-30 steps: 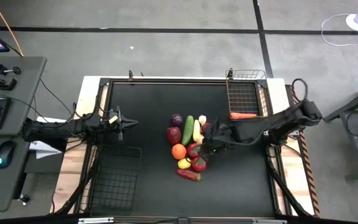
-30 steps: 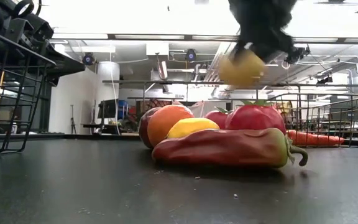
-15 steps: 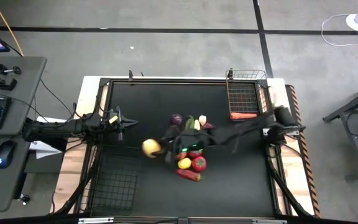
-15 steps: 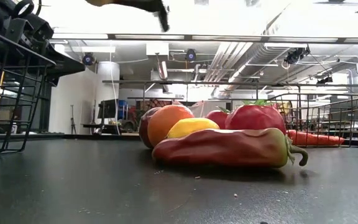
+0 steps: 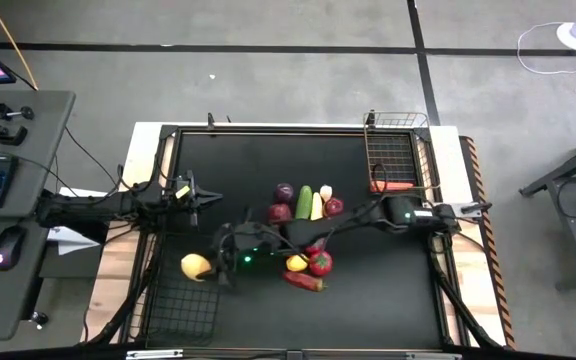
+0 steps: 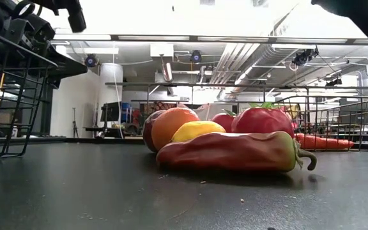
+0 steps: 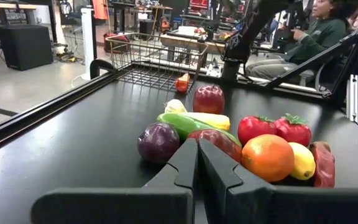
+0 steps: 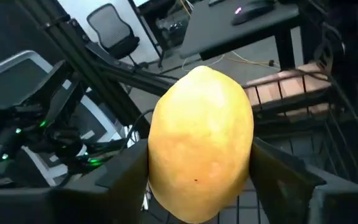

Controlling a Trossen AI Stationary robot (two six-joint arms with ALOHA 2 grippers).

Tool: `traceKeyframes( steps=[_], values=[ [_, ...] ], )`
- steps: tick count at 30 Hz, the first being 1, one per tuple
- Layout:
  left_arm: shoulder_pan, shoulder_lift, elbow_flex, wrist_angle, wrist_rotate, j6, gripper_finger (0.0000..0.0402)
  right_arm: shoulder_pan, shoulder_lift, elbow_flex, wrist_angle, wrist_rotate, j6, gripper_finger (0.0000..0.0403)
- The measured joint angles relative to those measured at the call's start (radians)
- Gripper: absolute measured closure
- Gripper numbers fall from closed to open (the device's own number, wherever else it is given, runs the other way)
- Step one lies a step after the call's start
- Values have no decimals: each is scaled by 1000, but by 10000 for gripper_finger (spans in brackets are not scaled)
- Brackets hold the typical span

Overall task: Sort produce into baskets
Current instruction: Put the right lemon into the left wire basket, then put the cucumber into the right wire basket

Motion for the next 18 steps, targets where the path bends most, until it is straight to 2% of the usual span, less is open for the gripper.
traceKeyframes(
  steps=[3,7,15,18],
  values=[
    [0,0,0,0,0,0,401,-3,45,114,-99,-2,-25,116],
    [0,0,0,-1,0,0,401,-9,40,86,-90,1,-51,85],
    [0,0,0,0,0,0,401,-38,30,115,-157,-26,-65,75],
    [0,0,0,0,0,0,401,-54,8,114,-250,-28,-105,75]
  ],
)
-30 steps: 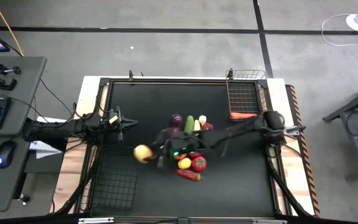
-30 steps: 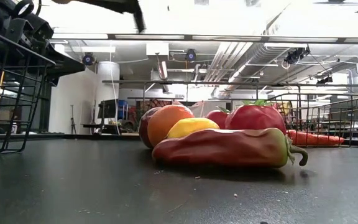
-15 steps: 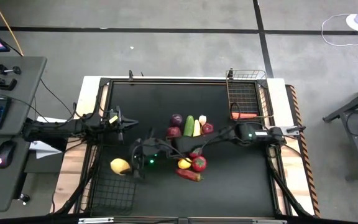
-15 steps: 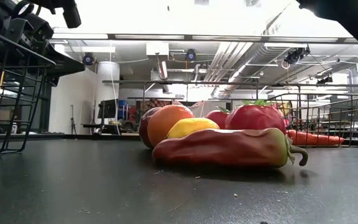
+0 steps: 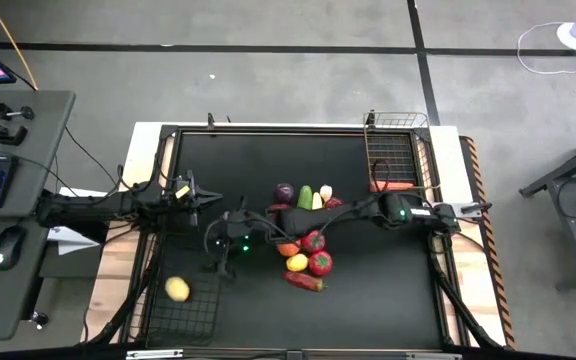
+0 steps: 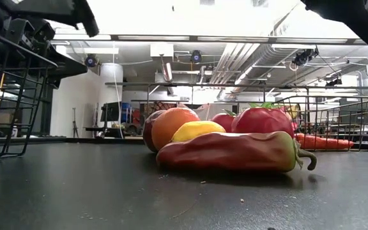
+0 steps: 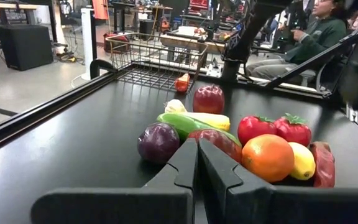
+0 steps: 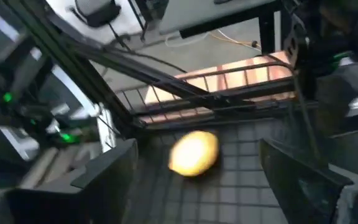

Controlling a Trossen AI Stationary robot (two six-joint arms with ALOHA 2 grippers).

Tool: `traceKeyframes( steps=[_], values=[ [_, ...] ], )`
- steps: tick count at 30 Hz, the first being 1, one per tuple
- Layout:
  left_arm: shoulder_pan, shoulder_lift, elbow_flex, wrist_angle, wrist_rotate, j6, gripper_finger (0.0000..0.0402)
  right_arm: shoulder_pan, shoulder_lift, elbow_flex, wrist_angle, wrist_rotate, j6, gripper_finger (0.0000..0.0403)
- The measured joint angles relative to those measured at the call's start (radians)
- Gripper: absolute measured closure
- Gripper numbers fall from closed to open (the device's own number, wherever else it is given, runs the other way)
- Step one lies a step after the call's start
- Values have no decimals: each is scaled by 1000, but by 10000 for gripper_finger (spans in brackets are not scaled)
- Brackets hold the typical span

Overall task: Sort produce into baskets
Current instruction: Put the cucumber into the right wire basket

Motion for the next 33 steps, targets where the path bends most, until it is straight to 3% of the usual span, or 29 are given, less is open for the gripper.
traceKeyframes(
  steps=[3,12,18,23,27,30,33],
  values=[
    [0,0,0,1,0,0,401,-17,-38,1,-147,14,-83,75],
    [0,0,0,0,0,0,401,-56,-158,-36,-628,205,-267,75],
    [0,0,0,0,0,0,401,-82,-280,-270,-738,279,-255,75],
    [0,0,0,0,0,0,401,-108,-493,-636,-629,373,-89,75],
    [0,0,0,0,0,0,401,-161,-644,-890,-561,384,241,75],
    [0,0,0,0,0,0,401,-221,-693,-992,-510,314,487,75],
    [0,0,0,0,0,0,401,-263,-691,-1017,-467,271,615,75]
  ],
)
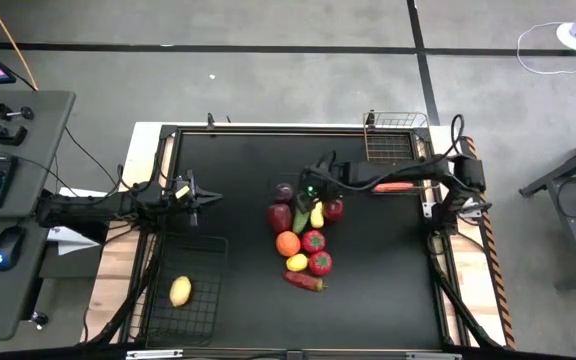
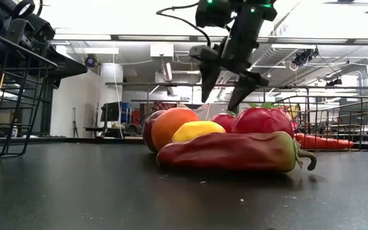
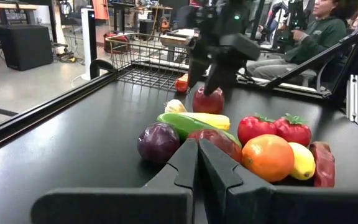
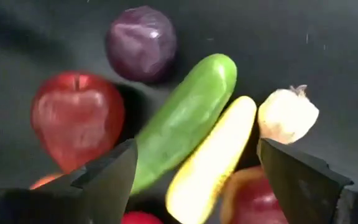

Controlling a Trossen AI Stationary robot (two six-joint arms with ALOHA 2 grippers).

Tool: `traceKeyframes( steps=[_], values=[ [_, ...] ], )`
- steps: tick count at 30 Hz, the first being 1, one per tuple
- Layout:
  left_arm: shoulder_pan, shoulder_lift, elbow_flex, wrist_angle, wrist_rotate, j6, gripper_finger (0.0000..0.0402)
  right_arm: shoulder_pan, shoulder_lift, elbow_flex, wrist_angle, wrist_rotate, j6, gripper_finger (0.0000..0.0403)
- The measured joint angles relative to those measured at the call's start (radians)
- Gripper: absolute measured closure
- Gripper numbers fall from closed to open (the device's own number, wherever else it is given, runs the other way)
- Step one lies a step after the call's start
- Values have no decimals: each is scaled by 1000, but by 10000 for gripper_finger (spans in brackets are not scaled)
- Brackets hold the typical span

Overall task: Sort produce into baskets
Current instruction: Put the cucumber into the right wire basket

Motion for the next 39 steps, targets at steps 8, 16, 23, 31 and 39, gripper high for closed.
traceKeyframes(
  steps=[8,16,23,31,39],
  values=[
    [0,0,0,0,0,0,401,-27,95,68,50,9,75,75],
    [0,0,0,0,0,0,401,-34,180,70,33,16,160,75],
    [0,0,0,0,0,0,401,-37,195,71,74,48,187,76],
    [0,0,0,0,0,0,401,-49,207,71,77,53,201,76],
    [0,0,0,0,0,0,401,-49,266,71,91,30,230,77]
  ],
)
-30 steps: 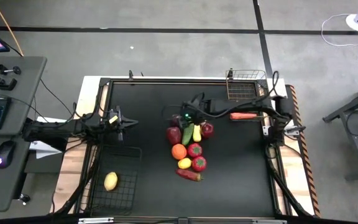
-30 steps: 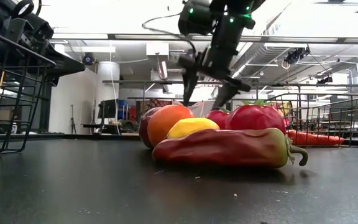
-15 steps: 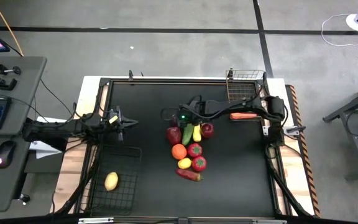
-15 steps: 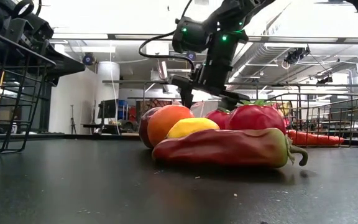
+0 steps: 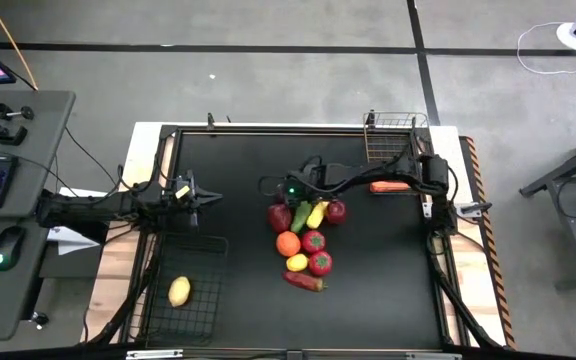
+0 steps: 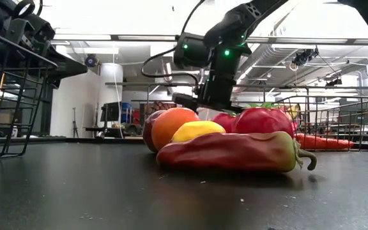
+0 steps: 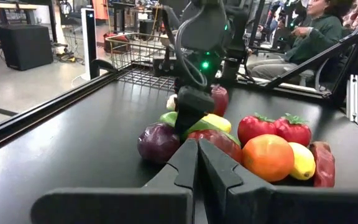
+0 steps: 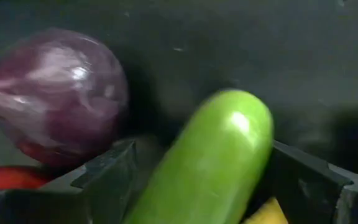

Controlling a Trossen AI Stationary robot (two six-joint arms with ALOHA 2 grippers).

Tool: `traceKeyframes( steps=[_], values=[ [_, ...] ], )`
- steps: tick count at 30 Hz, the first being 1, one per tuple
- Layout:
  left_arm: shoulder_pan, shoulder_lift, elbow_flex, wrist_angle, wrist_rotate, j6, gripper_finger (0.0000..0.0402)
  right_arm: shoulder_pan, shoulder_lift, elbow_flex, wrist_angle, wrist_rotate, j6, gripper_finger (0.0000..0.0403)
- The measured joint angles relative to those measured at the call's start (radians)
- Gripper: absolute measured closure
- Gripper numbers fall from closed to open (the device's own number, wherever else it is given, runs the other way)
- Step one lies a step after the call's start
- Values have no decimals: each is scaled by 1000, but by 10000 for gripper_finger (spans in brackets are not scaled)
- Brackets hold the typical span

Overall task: Sort produce into baskets
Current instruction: Put the cucumber into the right wire basket

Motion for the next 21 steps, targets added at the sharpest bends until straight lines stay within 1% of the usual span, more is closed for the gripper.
traceKeyframes(
  steps=[3,5,7,11,13,14,16,21],
  values=[
    [0,0,0,0,0,0,401,0,0,0,20,9,-2,91],
    [0,0,0,-1,0,0,401,0,0,0,25,22,-8,111],
    [0,0,0,0,0,0,401,0,0,0,26,24,-18,144],
    [0,0,0,0,0,0,401,0,-4,0,24,23,-60,235],
    [0,0,0,-1,0,0,401,0,-12,4,12,22,-97,273],
    [0,0,0,0,0,0,401,0,-19,9,8,22,-114,281],
    [0,0,0,0,0,0,401,-2,-40,21,5,31,-147,281],
    [0,0,0,0,0,0,401,-32,-126,81,-46,110,-259,281]
  ],
)
